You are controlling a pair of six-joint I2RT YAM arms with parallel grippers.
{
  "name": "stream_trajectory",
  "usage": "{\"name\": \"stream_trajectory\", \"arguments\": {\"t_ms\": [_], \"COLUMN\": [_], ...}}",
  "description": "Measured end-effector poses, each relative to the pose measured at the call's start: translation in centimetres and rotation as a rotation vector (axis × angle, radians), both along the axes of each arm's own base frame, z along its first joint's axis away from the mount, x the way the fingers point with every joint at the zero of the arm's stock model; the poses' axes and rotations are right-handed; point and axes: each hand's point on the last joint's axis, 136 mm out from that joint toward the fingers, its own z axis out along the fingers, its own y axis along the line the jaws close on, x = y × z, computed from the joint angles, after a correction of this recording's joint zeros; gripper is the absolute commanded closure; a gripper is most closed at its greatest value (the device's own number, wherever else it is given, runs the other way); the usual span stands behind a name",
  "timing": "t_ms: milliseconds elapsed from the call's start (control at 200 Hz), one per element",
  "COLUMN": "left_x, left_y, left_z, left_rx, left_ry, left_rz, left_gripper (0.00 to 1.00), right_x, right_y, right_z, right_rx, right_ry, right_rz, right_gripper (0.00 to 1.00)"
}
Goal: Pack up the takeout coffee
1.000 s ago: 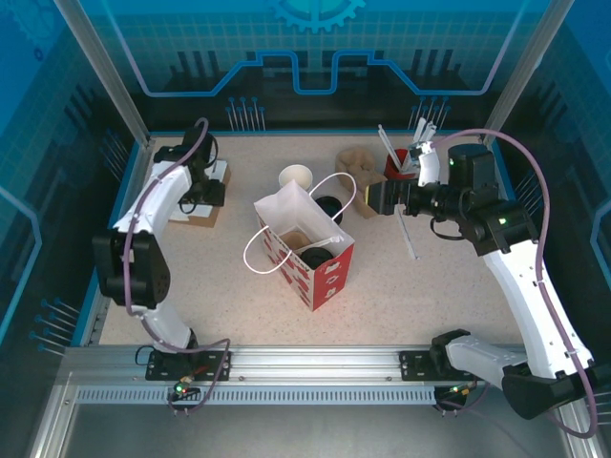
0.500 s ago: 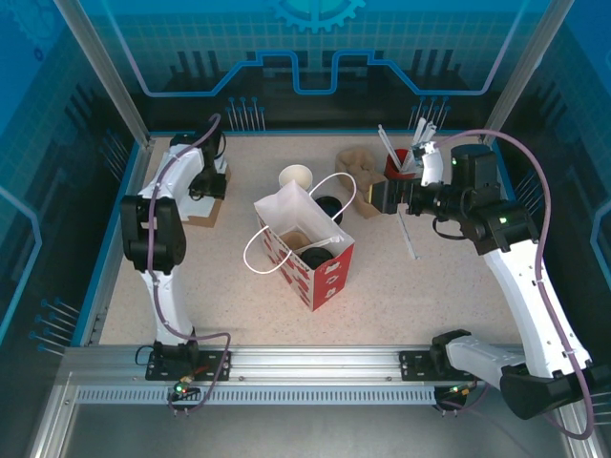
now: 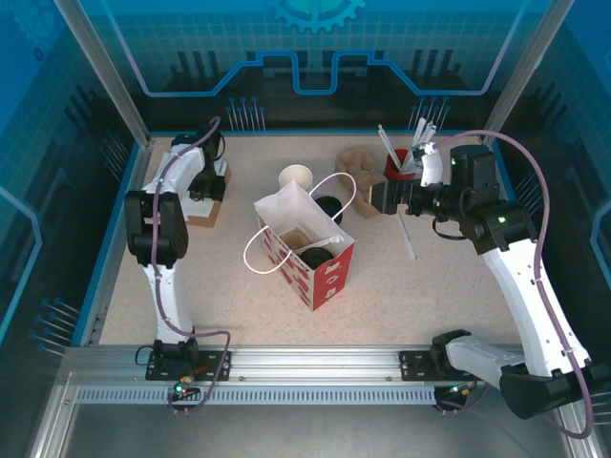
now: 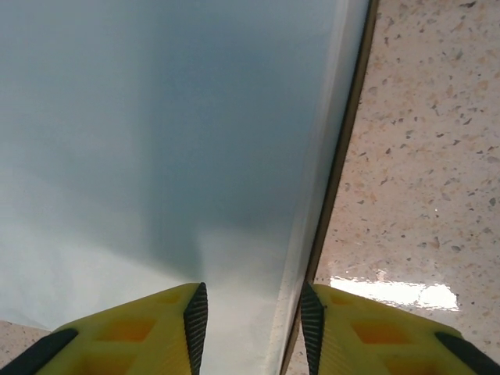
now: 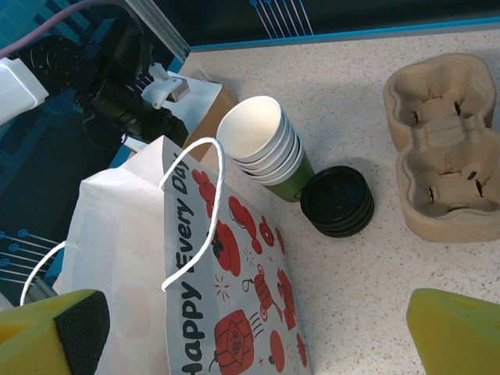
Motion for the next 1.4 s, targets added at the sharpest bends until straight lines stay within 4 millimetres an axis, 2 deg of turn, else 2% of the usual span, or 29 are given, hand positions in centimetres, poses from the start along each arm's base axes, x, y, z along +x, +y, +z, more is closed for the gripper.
{"name": "stream_trajectory", "arguments": {"t_ms": [210,695,916,1141,1401], "left_x": [0.0,0.3,0.4,0.5,0.6], "left_y": [0.6,0.3,0.3,0.3,0.3], "left_z": [-0.1,-0.3,-0.5,-0.6,-0.9], "left_rx": [0.001,-0.012,-0.014,-0.014,-0.014], "left_ry": [0.003,0.003,0.006,0.009,0.014], "left_rz": [0.005,0.003,0.002,-0.002,-0.002], "left_gripper": [0.66,0.55,0.56,0.64,0.67], "right_x": [0.1,0.2,0.4,0.4,0.4], "right_y": [0.1,0.2,0.2,0.2,0.2], "right_z": [-0.2,-0.4,-1.0,-1.1,-1.2], "right_rx": [0.001,0.0,-0.004,-0.004,-0.005], "right_ry": [0.007,0.016,0.032,0.034,0.037], "right_rz": [0.003,0.005,0.005,0.005,0.005], "right_gripper": [0.0,0.0,0.0,0.0,0.0]}}
